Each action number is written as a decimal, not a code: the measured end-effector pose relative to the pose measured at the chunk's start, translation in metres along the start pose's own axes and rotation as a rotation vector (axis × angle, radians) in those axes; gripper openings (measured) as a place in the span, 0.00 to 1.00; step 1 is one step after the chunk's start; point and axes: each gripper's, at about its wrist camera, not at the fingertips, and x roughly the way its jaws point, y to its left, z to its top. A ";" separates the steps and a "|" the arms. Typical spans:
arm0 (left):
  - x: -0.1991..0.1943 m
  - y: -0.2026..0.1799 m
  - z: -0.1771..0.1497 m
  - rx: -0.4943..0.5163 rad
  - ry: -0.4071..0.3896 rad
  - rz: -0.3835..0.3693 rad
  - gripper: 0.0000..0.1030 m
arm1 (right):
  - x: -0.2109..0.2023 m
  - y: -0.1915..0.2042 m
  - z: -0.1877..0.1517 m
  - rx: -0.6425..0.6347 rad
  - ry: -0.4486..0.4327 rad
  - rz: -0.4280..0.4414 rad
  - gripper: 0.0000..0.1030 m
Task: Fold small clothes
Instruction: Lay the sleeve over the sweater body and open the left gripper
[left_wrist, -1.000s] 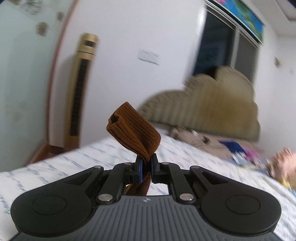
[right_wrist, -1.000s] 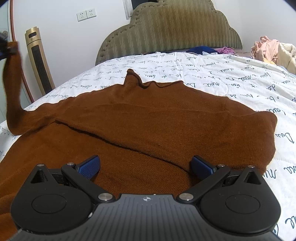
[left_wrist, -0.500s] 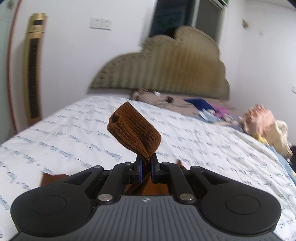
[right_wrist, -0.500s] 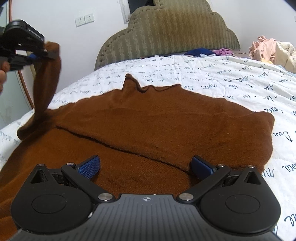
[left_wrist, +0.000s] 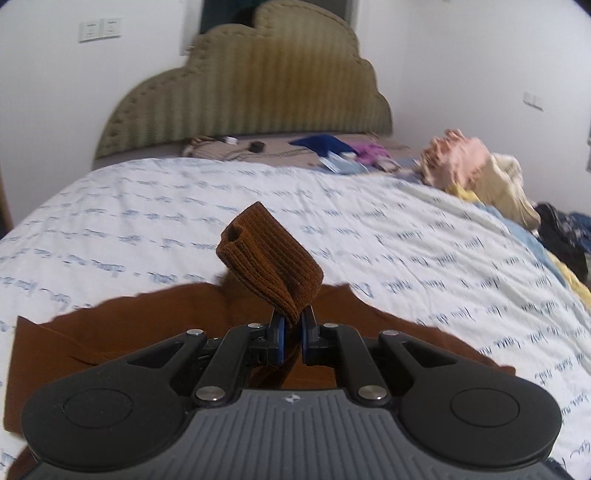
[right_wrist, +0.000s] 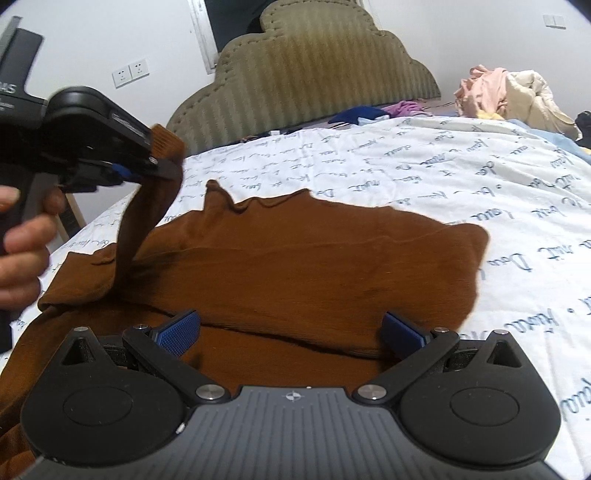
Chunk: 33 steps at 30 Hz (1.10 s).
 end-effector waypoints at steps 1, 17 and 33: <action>0.002 -0.005 -0.002 0.007 0.006 -0.007 0.08 | -0.001 -0.002 0.000 0.003 -0.001 -0.002 1.00; 0.031 -0.047 -0.013 0.076 0.101 -0.102 0.08 | -0.014 -0.015 -0.004 0.001 -0.012 -0.045 1.00; 0.034 -0.066 -0.022 0.159 0.128 -0.176 0.78 | -0.019 -0.029 -0.009 0.034 -0.006 -0.076 1.00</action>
